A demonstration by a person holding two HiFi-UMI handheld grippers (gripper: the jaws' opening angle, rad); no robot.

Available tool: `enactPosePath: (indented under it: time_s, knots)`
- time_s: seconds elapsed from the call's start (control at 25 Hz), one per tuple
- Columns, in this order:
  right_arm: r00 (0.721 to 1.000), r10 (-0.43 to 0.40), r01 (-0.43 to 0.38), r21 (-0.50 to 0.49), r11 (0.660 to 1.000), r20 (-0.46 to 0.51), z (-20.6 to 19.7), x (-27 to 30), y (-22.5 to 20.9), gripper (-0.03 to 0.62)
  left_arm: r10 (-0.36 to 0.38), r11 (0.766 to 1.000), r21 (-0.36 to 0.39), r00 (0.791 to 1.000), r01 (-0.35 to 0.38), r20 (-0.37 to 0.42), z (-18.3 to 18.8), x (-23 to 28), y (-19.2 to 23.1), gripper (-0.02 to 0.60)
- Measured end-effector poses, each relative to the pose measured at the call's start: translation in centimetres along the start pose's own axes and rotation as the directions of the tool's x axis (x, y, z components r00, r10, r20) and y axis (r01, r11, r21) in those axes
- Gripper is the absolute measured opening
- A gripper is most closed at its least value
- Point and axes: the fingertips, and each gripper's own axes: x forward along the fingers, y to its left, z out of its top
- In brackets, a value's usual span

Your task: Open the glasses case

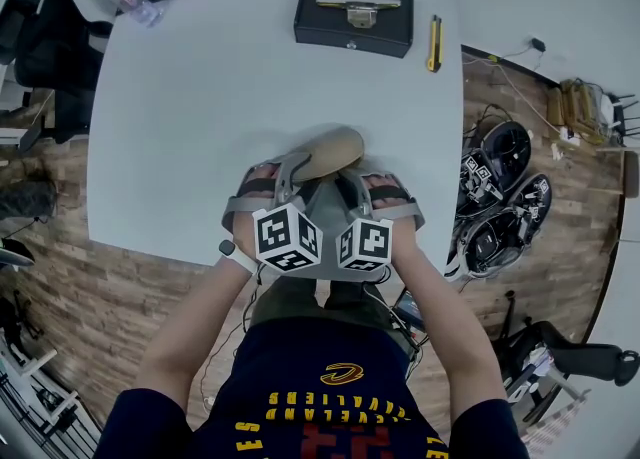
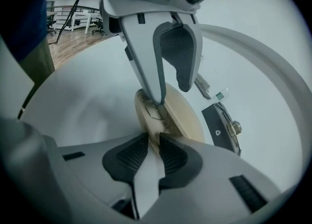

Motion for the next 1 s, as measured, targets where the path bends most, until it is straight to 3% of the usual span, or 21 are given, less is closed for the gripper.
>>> enactPosePath:
  time_s: [0.56,1.0]
  knots:
    - [1.000,0.025,-0.025,0.039,0.999,0.014,-0.1,-0.1,0.0,0.083,0.065,0.996,-0.057,0.998,-0.063,0.025,0.3,-1.0,3.8,0.213]
    - [0.999,0.030,-0.031,0.048,0.998,0.021,0.0,-0.1,-0.1,0.084,0.130,0.988,-0.084,0.991,-0.130,0.001,-0.9,-0.7,8.1,0.213]
